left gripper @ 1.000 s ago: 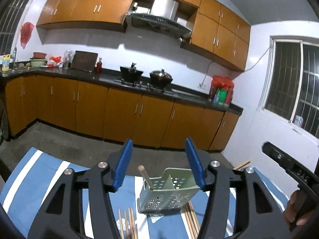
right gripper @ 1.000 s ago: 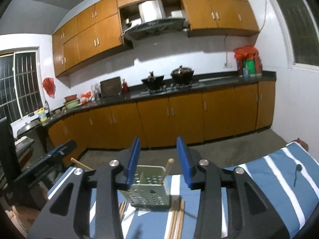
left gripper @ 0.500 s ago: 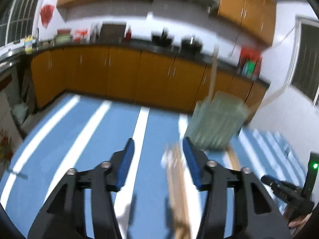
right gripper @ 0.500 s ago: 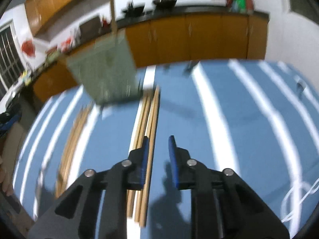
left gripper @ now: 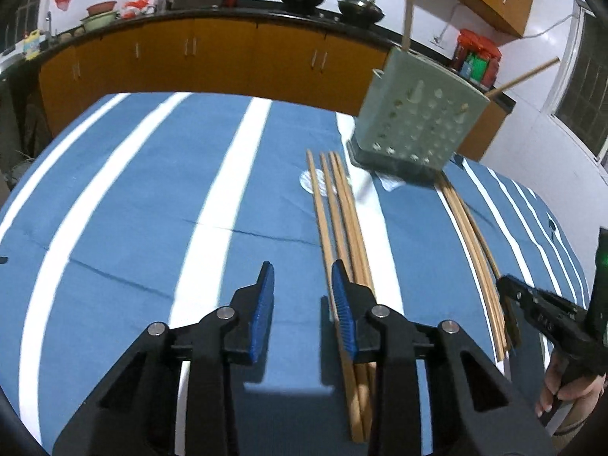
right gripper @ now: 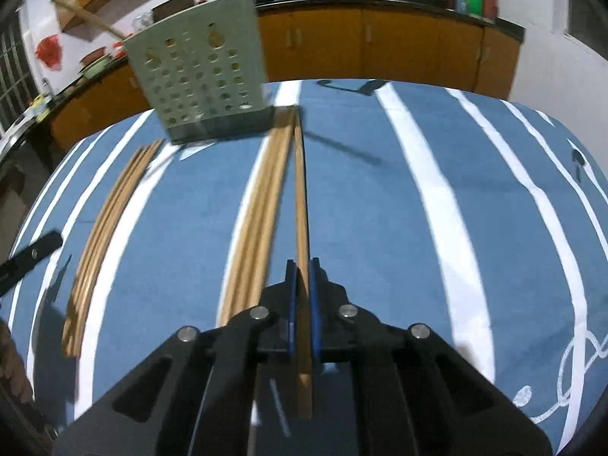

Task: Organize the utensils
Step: 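Move the left tool back toward the chopsticks while the right tool grasps another chopstick, then close the left tool on a wooden chopstick on the cloth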

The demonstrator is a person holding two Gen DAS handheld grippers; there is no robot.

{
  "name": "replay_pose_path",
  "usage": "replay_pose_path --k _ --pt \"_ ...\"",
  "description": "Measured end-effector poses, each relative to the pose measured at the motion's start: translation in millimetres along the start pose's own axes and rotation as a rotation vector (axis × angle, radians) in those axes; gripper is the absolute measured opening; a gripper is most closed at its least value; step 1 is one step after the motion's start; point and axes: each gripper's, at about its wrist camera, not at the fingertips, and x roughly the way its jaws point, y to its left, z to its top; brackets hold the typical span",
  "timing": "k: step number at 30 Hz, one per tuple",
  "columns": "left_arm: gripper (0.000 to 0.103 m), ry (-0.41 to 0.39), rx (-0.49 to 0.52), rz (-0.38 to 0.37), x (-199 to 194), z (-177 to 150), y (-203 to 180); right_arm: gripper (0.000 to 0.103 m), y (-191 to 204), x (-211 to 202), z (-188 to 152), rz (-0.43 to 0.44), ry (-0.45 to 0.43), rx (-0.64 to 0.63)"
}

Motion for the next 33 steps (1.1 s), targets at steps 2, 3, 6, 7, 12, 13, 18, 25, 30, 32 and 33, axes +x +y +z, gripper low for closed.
replay_pose_path --k 2,3,6,7,12,13,18,25,30,32,33 --pt "0.027 0.014 0.014 -0.012 2 -3 -3 0.008 -8 1 1 -0.017 -0.003 0.029" --pt "0.025 0.021 0.019 -0.017 3 -4 -5 0.008 -11 0 2 -0.02 -0.003 0.038" --pt "0.021 0.044 0.039 -0.015 9 -6 -10 0.008 -15 1 1 -0.025 -0.005 0.041" --pt "0.021 0.053 0.043 -0.018 11 -7 -12 0.008 -16 1 1 -0.024 -0.005 0.041" --pt "0.018 0.074 0.082 -0.011 15 -12 -19 0.008 -15 1 1 -0.024 -0.005 0.04" --pt "0.018 0.073 0.091 -0.004 15 -12 -21 0.008 -16 0 1 -0.023 -0.006 0.041" --pt "0.013 0.08 0.091 0.022 18 -13 -21 0.01 -14 0 0 -0.026 -0.006 0.033" --pt "0.008 0.07 0.114 0.052 20 -13 -25 0.01 -8 -1 -2 -0.025 -0.012 0.01" --pt "0.008 0.068 0.106 0.083 25 -3 -15 0.008 -8 1 0 -0.023 -0.014 0.003" --pt "0.008 0.064 0.089 0.108 27 3 -5 0.008 -12 3 4 -0.035 -0.019 0.013" --pt "0.008 0.063 0.08 0.117 28 5 -1 0.008 -14 4 4 -0.04 -0.021 0.017"
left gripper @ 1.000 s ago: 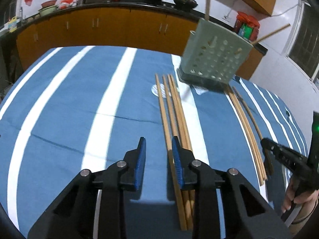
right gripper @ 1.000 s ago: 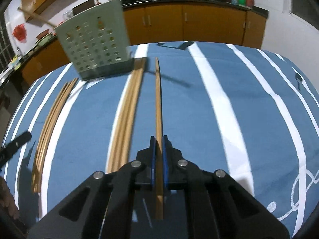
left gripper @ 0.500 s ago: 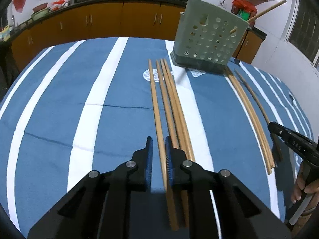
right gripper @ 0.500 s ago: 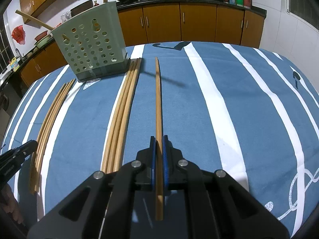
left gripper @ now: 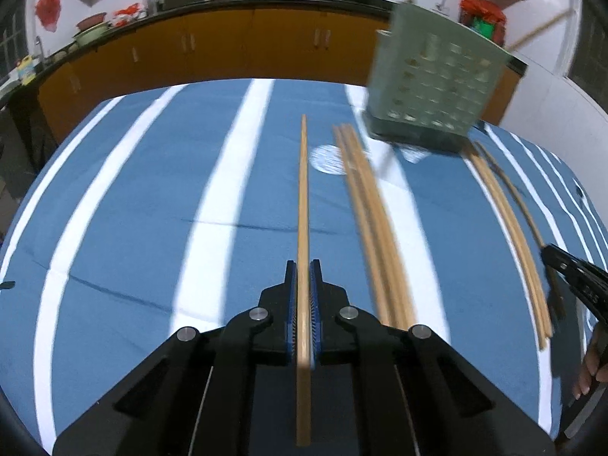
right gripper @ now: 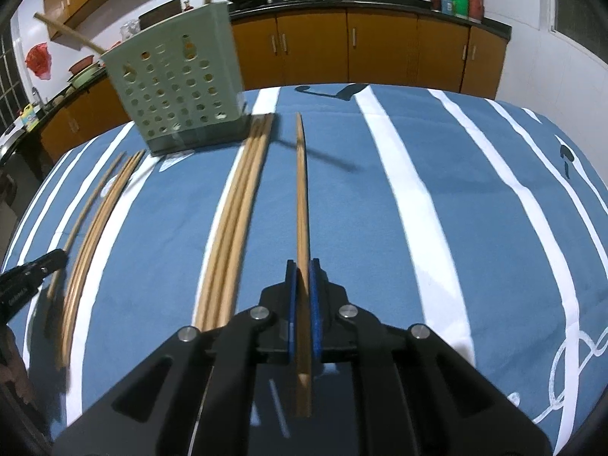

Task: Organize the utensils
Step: 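Close the left tool on a wooden chopstick on the cloth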

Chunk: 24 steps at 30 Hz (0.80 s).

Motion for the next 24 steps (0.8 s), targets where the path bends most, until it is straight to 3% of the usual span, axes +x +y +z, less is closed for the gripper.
replay_pose_path --k 6,24 --pt "0.008 -0.011 -0.044 0.022 5 8 22 0.008 -12 6 8 -0.034 -0.014 0.021" --pt "0.008 -0.012 -0.065 -0.001 5 9 23 0.009 -15 9 9 -0.03 -0.014 0.029"
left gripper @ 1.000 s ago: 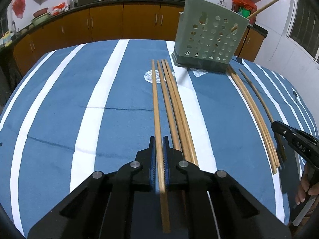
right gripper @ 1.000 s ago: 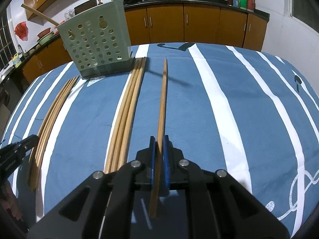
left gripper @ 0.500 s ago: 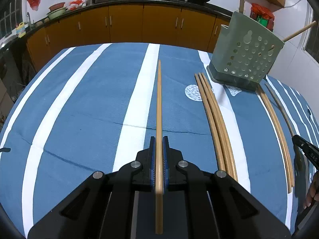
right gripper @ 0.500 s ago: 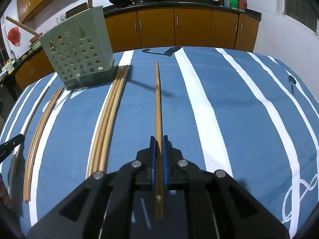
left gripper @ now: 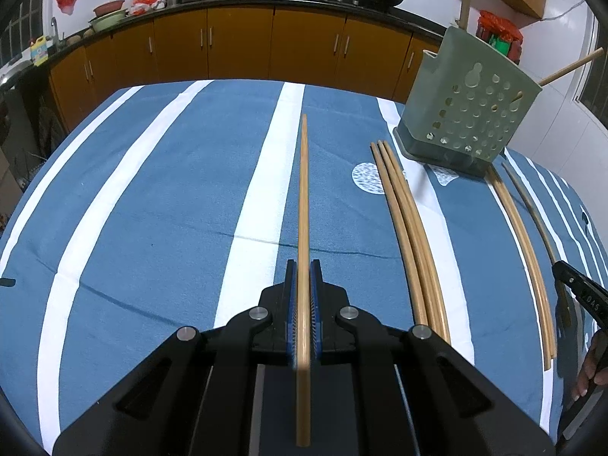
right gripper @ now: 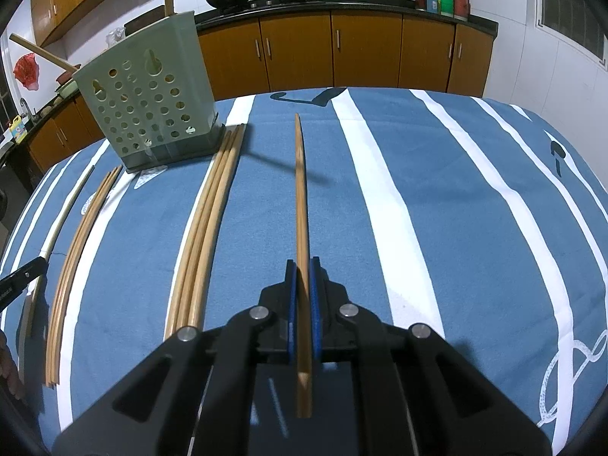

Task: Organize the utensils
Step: 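Close the left tool on a wooden chopstick on the cloth, then lift both held chopsticks and carry them over the green holder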

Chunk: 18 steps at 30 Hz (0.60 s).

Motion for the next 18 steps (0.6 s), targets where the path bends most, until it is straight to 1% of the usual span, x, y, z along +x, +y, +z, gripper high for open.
replay_pose_path --k 14,18 --pt "0.008 -0.002 -0.006 -0.004 0.3 -0.9 0.0 0.009 -0.2 0.6 0.1 0.006 -0.001 0.004" --pt "0.008 0.004 0.07 0.026 -3.5 -6.9 -7.5 0.009 0.3 -2.6 -3.5 0.004 0.004 -0.016"
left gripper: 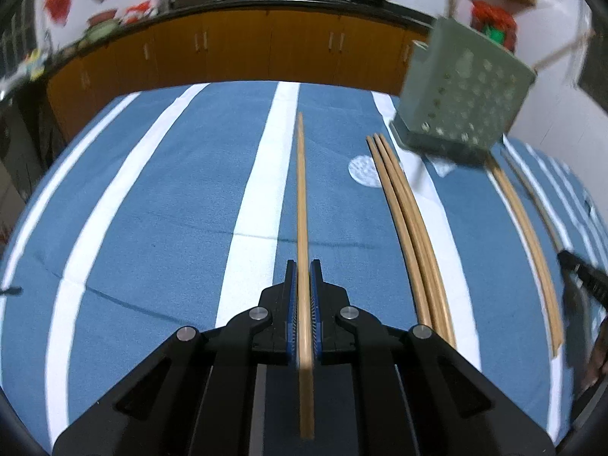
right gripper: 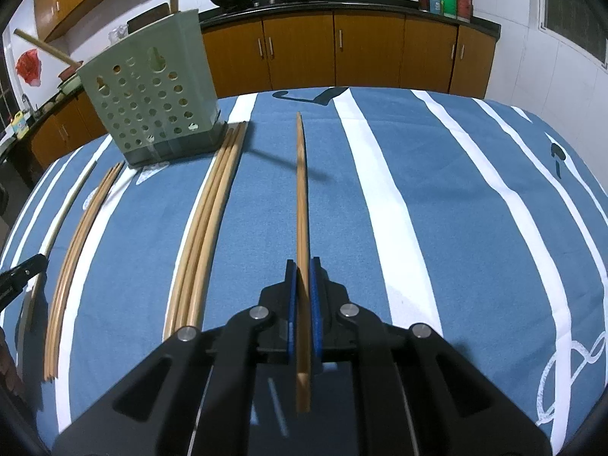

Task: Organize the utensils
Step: 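Lift both held chopsticks and carry them over the green holder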

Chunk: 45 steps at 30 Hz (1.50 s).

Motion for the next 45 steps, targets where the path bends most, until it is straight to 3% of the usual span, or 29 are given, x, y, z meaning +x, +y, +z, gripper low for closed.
replay_pose_path --k 7,10,20,30,34,40,45 --pt "0.007 0.002 0.009 0.001 -2 -3 0 0.008 -4 -4 -2 0.018 0.001 0.013" --pt "0.007 -0.006 -0.004 -0.02 -9 0 1 0.008 -6 -17 4 0.023 -0.039 0.021" --pt "0.007 -0.252 -0.011 -0.067 -87 49 0 0.008 -8 -93 52 0.052 -0.287 0.029" --pt "0.007 -0.311 -0.046 -0.108 -106 83 -3 0.008 -8 -119 82 0.097 -0.358 0.013" --pt "0.007 -0.337 -0.046 -0.132 -122 91 -4 0.008 -9 -145 94 0.154 -0.396 -0.001" --pt "0.007 -0.421 -0.013 -0.182 -162 107 -16 0.008 0 -200 121 0.326 -0.479 -0.033" --pt "0.007 -0.52 0.004 -0.234 -197 124 -30 0.008 17 -226 141 0.346 -0.561 -0.072"
